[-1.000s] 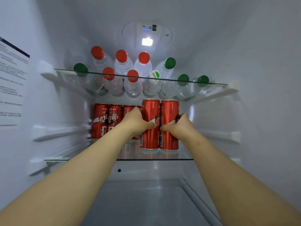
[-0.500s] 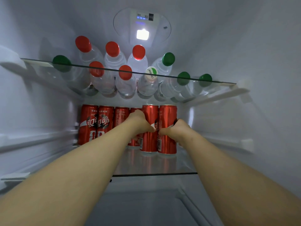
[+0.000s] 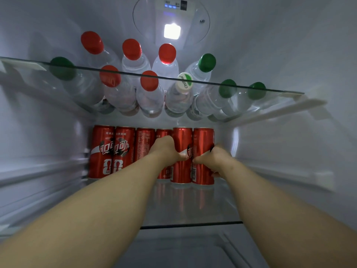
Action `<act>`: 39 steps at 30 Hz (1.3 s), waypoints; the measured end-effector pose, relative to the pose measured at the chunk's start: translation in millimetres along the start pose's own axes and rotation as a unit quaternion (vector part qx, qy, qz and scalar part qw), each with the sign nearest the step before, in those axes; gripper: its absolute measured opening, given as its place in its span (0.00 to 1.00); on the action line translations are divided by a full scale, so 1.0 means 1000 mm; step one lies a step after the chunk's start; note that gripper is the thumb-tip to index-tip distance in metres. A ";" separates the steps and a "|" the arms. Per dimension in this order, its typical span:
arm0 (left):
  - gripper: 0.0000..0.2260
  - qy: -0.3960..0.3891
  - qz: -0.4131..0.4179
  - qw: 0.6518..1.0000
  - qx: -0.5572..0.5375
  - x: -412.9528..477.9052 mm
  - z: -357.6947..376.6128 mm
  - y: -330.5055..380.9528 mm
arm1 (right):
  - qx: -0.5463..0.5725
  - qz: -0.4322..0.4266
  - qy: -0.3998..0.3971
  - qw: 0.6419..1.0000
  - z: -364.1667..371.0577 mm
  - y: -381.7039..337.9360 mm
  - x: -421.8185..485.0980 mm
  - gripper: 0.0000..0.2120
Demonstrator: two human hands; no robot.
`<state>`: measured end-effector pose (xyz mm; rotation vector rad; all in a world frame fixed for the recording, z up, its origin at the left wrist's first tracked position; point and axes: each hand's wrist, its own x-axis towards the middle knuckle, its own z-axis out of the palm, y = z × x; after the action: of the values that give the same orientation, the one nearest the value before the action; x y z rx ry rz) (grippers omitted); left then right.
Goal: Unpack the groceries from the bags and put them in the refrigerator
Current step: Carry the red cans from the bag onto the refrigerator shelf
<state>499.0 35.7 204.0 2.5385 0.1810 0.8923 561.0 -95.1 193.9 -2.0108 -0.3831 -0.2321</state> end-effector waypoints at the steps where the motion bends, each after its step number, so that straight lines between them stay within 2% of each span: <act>1: 0.18 0.008 0.004 1.000 0.010 -0.001 0.002 -0.001 | -0.014 -0.011 0.007 1.000 0.001 0.002 -0.001 0.30; 5: 0.29 0.074 0.033 0.996 0.033 -0.007 0.002 0.003 | -0.059 -0.084 0.082 0.991 -0.001 0.004 -0.010 0.30; 7: 0.22 0.101 0.086 0.989 0.061 -0.012 -0.001 0.006 | -0.098 -0.137 0.133 0.977 -0.004 0.003 -0.019 0.22; 8: 0.16 0.085 0.112 0.987 0.078 -0.015 -0.002 0.007 | -0.128 -0.156 0.136 0.970 -0.006 0.002 -0.023 0.16; 10: 0.12 0.000 0.137 0.983 0.121 -0.020 0.000 0.006 | -0.197 -0.163 0.082 0.963 -0.006 0.001 -0.031 0.10; 13: 0.18 -0.101 0.135 0.970 0.177 -0.025 0.004 0.004 | -0.256 -0.158 0.014 0.954 -0.001 0.004 -0.038 0.13; 19: 0.25 -0.143 0.142 0.951 0.235 -0.024 0.007 0.003 | -0.278 -0.154 0.022 0.948 0.000 0.005 -0.039 0.14; 23: 0.27 -0.162 0.134 0.945 0.250 -0.020 0.014 0.000 | -0.295 -0.139 -0.012 0.945 0.000 0.007 -0.039 0.15; 24: 0.27 -0.159 0.134 0.945 0.254 -0.018 0.016 0.000 | -0.301 -0.138 -0.021 0.943 0.000 0.007 -0.039 0.14; 26: 0.27 -0.155 0.132 0.941 0.270 -0.014 0.018 0.000 | -0.306 -0.130 -0.042 0.942 0.000 0.007 -0.040 0.03; 28: 0.27 -0.156 0.127 0.935 0.292 -0.012 0.021 0.001 | -0.315 -0.123 -0.058 0.939 0.000 0.007 -0.038 0.13; 31: 0.29 -0.168 0.112 0.924 0.323 -0.009 0.025 0.004 | -0.331 -0.115 -0.105 0.931 -0.006 0.001 -0.044 0.21; 33: 0.31 -0.183 0.100 0.915 0.347 -0.008 0.026 0.006 | -0.301 -0.109 -0.154 0.935 -0.007 -0.002 -0.047 0.24; 39: 0.28 -0.183 0.066 0.901 0.387 -0.004 0.030 0.007 | -0.337 -0.066 -0.160 0.925 0.002 0.001 -0.036 0.27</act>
<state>514.3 17.1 184.1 3.4395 0.2914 0.3963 528.1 -100.0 180.4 -2.7192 -0.7205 -0.1231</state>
